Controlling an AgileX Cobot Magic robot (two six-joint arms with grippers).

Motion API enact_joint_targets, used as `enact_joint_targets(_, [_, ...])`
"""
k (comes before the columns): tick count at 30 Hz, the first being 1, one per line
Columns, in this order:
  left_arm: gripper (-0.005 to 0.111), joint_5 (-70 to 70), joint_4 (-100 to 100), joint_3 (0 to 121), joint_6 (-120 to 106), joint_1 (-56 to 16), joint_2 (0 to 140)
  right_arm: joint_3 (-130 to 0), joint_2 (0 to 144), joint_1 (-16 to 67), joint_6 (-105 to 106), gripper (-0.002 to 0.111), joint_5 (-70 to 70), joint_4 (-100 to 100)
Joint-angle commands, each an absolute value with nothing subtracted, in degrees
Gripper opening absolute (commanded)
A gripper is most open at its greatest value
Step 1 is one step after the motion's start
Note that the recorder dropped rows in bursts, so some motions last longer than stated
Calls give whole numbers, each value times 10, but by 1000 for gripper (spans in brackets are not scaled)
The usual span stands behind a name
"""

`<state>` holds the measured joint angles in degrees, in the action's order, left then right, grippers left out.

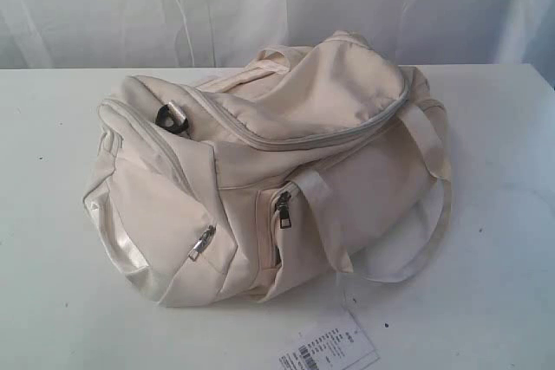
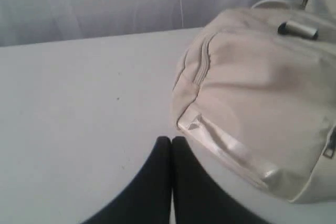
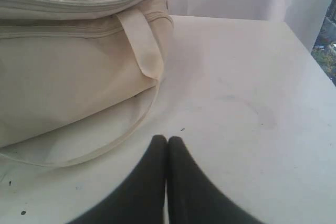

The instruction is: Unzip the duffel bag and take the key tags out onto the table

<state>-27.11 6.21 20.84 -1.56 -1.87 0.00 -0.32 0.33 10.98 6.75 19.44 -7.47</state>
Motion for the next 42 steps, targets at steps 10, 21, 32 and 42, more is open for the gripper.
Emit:
enact_joint_targets(10, [0,-281,66,321,-15,-19,0,0,0,108,68,0,193,-73])
enact_joint_targets(21, [0,-281,66,321,-15,-19,0,0,0,108,68,0,193,-73])
enact_joint_targets(32, [0,-281,66,321,-15,-19,0,0,0,108,78,0,193,-68])
enact_joint_targets(42, [0,-280,69,321,-15,-19,0,0,0,108,78,0,177,-40])
